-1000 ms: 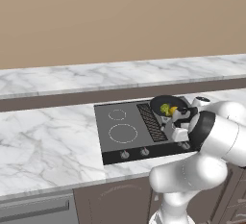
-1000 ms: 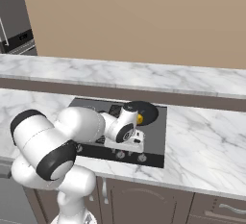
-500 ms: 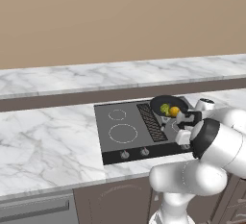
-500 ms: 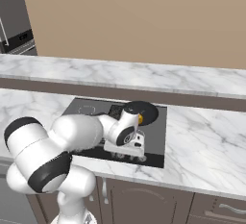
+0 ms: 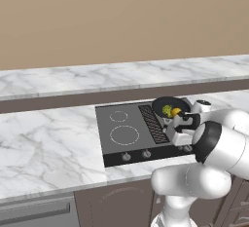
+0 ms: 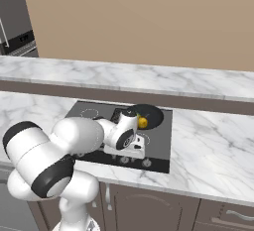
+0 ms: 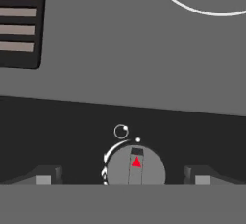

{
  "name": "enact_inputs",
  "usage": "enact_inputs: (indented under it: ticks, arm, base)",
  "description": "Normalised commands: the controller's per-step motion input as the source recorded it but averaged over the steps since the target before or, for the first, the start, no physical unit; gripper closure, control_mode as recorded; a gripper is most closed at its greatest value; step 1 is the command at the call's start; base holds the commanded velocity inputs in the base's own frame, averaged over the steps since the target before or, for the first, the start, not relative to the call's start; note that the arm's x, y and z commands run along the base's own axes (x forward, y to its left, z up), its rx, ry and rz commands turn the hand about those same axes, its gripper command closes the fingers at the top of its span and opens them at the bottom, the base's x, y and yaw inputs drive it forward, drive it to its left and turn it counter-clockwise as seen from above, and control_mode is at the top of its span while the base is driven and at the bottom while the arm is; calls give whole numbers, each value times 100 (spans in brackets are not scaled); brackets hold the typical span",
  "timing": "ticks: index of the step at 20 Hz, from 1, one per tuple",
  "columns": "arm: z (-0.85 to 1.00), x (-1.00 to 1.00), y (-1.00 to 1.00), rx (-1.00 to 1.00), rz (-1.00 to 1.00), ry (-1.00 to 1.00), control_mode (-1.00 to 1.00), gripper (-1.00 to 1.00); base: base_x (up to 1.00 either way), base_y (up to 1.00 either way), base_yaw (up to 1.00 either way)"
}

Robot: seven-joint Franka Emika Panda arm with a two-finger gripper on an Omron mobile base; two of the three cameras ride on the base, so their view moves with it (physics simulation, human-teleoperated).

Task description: Put the lemon and broccoli in the pan. Then turn on the rear right burner and set the heat to medium.

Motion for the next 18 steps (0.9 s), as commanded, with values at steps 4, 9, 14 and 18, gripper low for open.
enact_inputs:
  ticks: [4,9,14,18]
  arm:
    - [-1,-13,-8,0,0,1,-100,-100]
    - [-8,-21,-11,0,0,0,-100,-100]
    - [-1,2,1,0,0,0,-100,-100]
    - [0,4,5,0,0,0,-100,-100]
  base:
    - [0,0,0]
    - [0,0,0]
    - [0,0,0]
    - [0,0,0]
